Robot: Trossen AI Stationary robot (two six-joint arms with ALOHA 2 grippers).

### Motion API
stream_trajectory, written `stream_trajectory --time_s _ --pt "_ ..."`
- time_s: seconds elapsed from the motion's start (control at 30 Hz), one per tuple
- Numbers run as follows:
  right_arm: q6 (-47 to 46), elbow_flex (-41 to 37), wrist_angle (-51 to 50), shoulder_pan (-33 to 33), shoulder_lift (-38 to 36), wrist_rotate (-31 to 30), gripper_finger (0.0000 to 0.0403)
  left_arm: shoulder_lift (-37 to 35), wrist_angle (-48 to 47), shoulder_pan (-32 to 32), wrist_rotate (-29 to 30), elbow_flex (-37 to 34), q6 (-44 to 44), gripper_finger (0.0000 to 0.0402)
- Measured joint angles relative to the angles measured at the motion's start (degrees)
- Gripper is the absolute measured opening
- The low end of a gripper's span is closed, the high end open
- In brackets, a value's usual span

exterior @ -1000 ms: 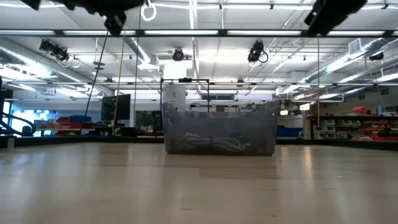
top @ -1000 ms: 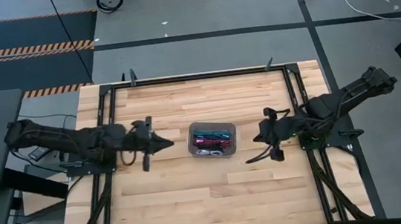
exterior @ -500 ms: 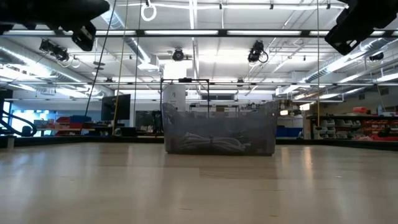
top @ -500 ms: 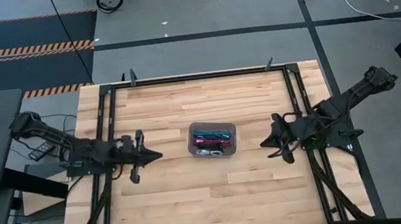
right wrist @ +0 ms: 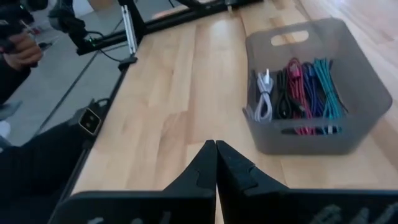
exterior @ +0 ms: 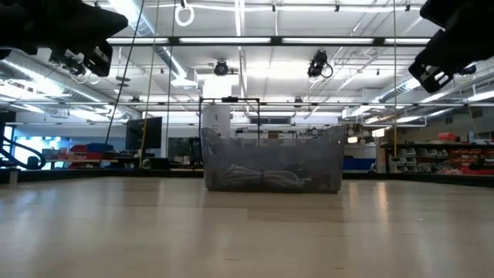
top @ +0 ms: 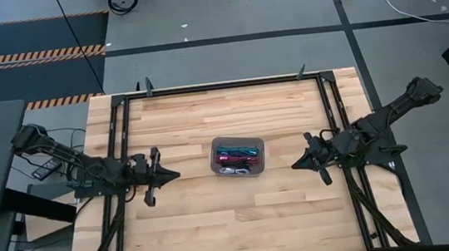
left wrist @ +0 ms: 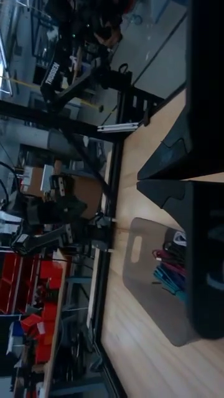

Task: Pick and place USB-C Cables
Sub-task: Return to Home Position

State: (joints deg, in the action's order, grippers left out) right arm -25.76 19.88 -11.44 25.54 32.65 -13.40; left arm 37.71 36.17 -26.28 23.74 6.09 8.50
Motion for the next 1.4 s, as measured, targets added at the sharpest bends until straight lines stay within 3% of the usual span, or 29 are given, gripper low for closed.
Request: stream_trajectory --time_s 0.27,0.47,0.63,0.97,1.1,1.4 --pt "0.05 -5.18 4.69 0.0 -1.58 0.03 0.0005 -0.02 -0.73 0.09 1.93 0.0 -3.48 0.0004" --pt "2.68 -10.41 15.01 0.0 -1.8 0.05 0.0005 -1.28 -3.4 1.2 2.3 0.01 -2.58 0.0004" --pt "4.05 -13.88 22.25 0.0 -1.8 1.23 0.0005 -6.72 -7.28 2.82 2.06 0.0 -1.85 0.0004" --pt "7.36 -17.01 25.52 0.0 -1.82 1.43 0.0005 -18.89 -19.0 2.93 1.95 0.0 0.67 0.0004" --pt "10.56 -19.54 32.55 0.0 -1.85 1.37 0.0005 -21.33 -19.02 2.93 1.93 0.0 -2.22 0.0004" --pt "12.75 -19.52 33.28 -0.28 -1.78 2.5 0.0005 -22.88 -20.31 3.08 -2.18 0.02 -4.54 0.0004"
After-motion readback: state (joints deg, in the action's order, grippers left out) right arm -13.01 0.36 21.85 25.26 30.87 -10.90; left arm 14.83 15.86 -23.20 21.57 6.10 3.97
